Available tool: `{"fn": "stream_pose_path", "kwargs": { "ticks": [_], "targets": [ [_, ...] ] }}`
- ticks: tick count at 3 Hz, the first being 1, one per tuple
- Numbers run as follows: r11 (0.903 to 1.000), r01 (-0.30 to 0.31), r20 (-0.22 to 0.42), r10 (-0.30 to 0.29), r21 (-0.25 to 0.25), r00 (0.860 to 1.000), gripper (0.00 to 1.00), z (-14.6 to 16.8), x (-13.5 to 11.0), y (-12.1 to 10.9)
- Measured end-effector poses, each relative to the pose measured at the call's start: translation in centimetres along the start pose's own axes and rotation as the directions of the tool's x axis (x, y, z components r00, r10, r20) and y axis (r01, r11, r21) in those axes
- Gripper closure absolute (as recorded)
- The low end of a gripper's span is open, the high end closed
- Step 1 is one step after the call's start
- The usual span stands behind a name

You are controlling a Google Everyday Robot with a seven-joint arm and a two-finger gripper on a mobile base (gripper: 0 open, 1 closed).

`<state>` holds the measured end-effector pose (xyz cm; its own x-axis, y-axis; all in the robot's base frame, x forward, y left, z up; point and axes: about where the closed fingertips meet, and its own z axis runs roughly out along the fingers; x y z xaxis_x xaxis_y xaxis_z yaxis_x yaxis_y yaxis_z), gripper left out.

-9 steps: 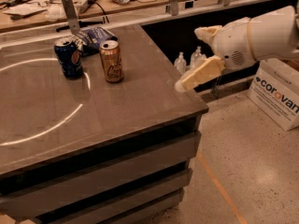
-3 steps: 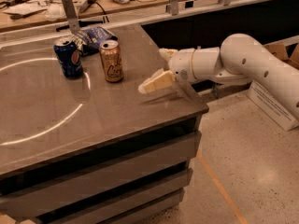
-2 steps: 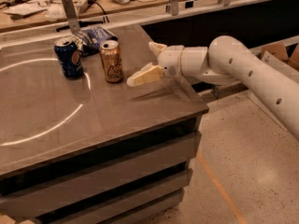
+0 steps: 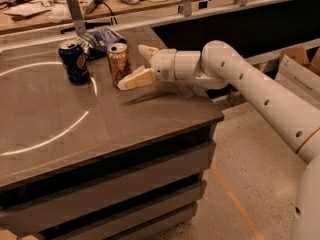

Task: Knock orange can over

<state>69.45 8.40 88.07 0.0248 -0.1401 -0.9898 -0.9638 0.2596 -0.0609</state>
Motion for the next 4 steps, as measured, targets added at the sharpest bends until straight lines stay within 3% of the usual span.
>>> {"fn": "stream_pose_path", "kwargs": {
  "ticks": [2,3,4],
  "targets": [
    [0.9950,-0.017,0.034,0.021,-0.099,0.999,0.40,3.1,0.2,1.1],
    [0.9893,0.100,0.035,-0.096,-0.106,0.995,0.70,2.6,-1.9,1.0],
    [0.9070,0.412,-0.003,-0.413,-0.089,0.911,0.99,1.1,-4.8,1.1]
  ]
}}
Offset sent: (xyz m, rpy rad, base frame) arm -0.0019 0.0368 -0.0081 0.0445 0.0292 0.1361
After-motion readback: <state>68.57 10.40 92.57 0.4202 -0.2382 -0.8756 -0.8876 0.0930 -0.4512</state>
